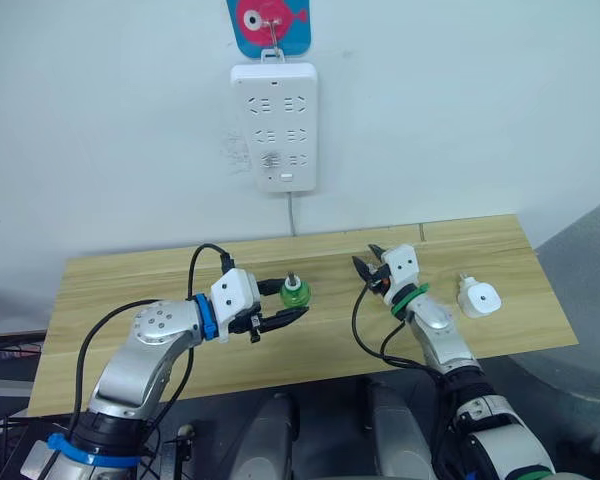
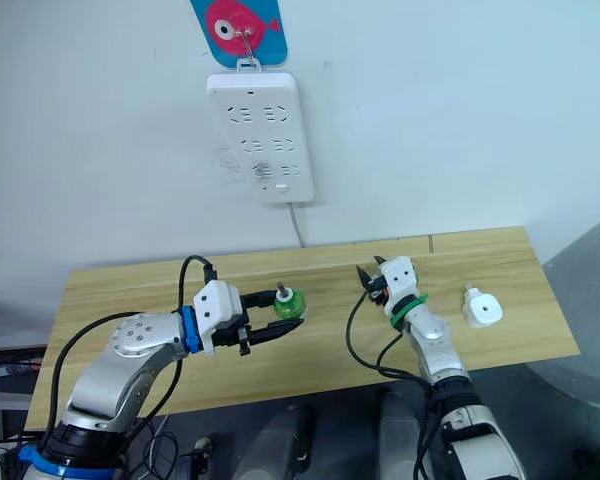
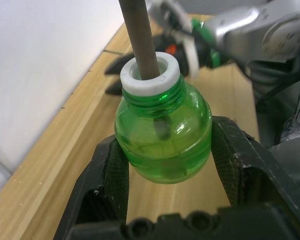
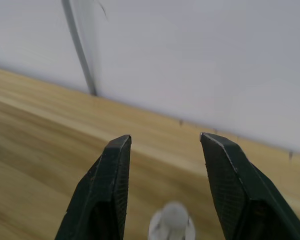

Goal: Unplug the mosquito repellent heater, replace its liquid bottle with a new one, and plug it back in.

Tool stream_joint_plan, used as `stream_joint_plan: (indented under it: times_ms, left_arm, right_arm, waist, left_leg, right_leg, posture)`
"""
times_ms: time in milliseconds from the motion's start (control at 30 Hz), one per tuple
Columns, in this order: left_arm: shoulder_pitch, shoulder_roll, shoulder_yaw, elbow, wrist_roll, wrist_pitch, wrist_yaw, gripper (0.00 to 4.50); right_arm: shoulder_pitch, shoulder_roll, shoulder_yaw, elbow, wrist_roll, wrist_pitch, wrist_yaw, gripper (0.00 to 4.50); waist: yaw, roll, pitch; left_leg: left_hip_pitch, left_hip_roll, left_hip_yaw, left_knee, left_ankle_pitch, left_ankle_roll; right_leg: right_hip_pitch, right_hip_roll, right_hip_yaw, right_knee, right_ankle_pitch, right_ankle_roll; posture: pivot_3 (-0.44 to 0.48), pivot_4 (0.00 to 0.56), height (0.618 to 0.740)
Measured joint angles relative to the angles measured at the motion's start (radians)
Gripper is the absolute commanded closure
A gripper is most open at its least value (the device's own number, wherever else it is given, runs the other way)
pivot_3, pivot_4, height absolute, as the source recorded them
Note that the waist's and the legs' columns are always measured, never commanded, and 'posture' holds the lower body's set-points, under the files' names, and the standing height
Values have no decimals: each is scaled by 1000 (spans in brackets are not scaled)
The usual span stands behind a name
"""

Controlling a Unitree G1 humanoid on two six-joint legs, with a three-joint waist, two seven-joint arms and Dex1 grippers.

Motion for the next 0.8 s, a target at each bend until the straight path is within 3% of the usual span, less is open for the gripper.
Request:
stream_joint_plan:
  times_ms: [133, 333, 467, 800]
  left_arm:
    - [-24, -39, -35, 58, 19, -46, -1, 2302]
    - [-80, -59, -39, 154, 31, -126, -22, 2302]
    - [-112, -72, -63, 187, 31, -154, -62, 2302]
    - [-149, -73, -65, 201, 31, -173, -107, 2302]
  right_arm:
    - [62, -60, 56, -280, 74, 211, 136, 2172]
    - [80, -280, 83, -640, 294, 629, 377, 2172]
    - [53, -331, 85, -734, 371, 781, 428, 2172]
    - [-14, -227, 138, -775, 387, 870, 358, 2172]
  waist:
    - [1, 0, -1]
    - [15, -4, -4]
    - [17, -5, -5]
    - [24, -7, -8]
  left_leg:
    - [-1, 0, 0, 0, 0, -1]
    - [-2, -1, -1, 1, 1, -1]
    - [-3, -1, -1, 1, 1, -1]
    - [-4, -2, -1, 1, 1, -2]
  right_leg:
    - [-1, 0, 0, 0, 0, 0]
    - [-1, -1, -1, 0, 0, 0]
    - [-2, -2, -1, 0, 0, 0]
    - [-3, -3, -1, -1, 1, 1]
  posture:
    - [104, 285, 740]
    - [104, 262, 740]
    - [106, 247, 740]
    - [107, 250, 740]
